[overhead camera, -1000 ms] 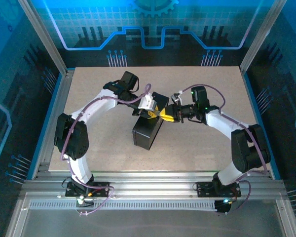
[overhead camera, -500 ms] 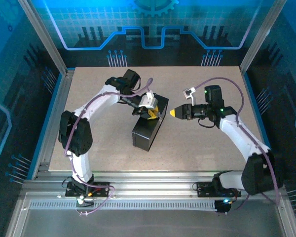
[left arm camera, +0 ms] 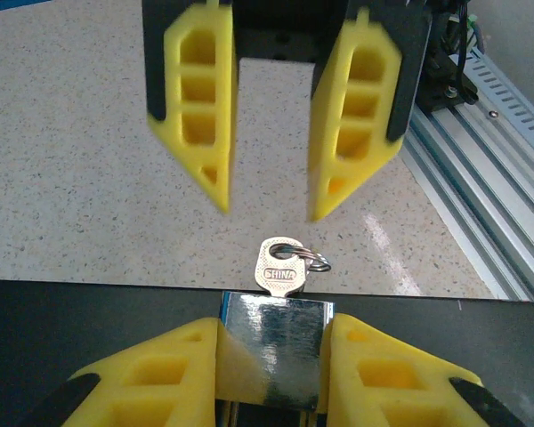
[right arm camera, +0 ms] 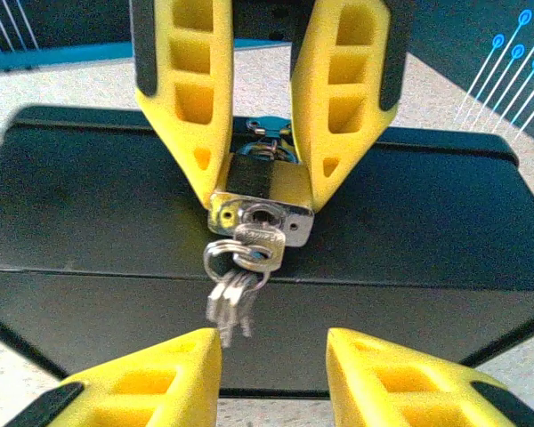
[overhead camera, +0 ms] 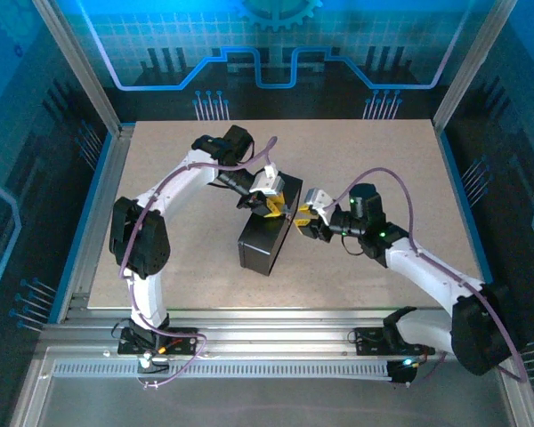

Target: Unlock the padlock with the key

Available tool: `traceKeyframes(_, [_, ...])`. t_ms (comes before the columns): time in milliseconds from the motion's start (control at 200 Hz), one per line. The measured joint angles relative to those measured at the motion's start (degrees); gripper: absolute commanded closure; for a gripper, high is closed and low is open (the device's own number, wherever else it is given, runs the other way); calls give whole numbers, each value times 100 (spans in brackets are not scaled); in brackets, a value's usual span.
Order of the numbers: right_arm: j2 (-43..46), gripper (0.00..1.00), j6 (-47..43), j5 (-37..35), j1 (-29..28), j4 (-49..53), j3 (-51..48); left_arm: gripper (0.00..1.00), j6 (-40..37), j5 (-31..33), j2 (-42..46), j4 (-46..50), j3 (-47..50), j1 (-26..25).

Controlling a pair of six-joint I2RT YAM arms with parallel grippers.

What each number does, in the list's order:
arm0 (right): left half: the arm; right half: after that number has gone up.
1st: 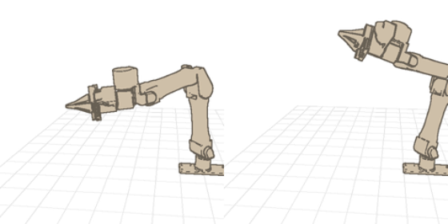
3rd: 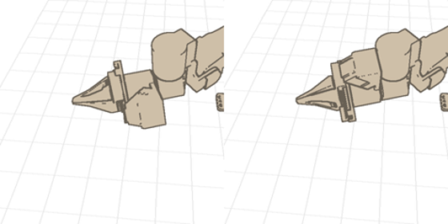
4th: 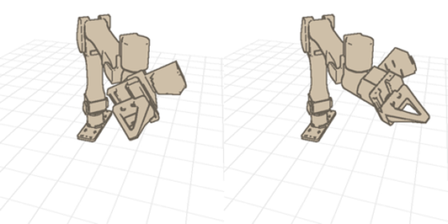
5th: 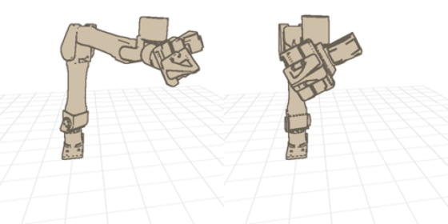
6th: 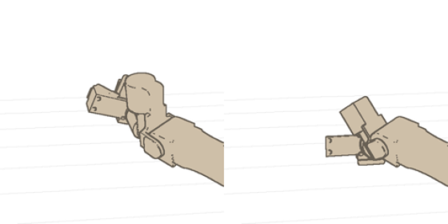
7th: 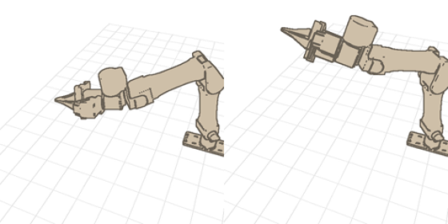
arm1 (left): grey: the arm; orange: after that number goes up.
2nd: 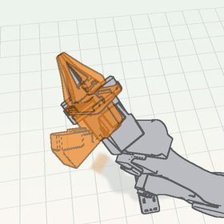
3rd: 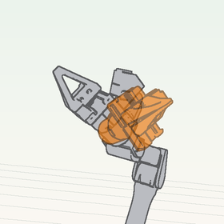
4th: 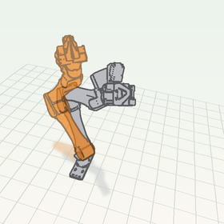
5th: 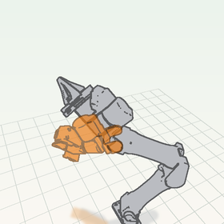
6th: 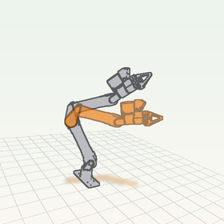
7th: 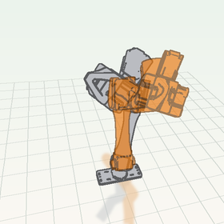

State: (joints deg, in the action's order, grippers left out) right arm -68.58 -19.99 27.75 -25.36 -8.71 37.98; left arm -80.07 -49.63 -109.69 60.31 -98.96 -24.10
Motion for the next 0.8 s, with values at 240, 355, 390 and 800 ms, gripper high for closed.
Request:
traceKeyframes(240, [-116,69,-590,-476,-111,-343,35,93,-4,-20,0,31,0,0])
traceKeyframes(355, [-116,70,-702,-505,-184,-361,129,93,-4,-22,0,31,0,0])
traceKeyframes(390, [-120,71,-732,-507,-219,-358,170,93,-4,-22,0,31,0,0])
traceKeyframes(800, [-186,77,-903,-590,-374,-221,293,93,-4,-76,-2,48,0,33])
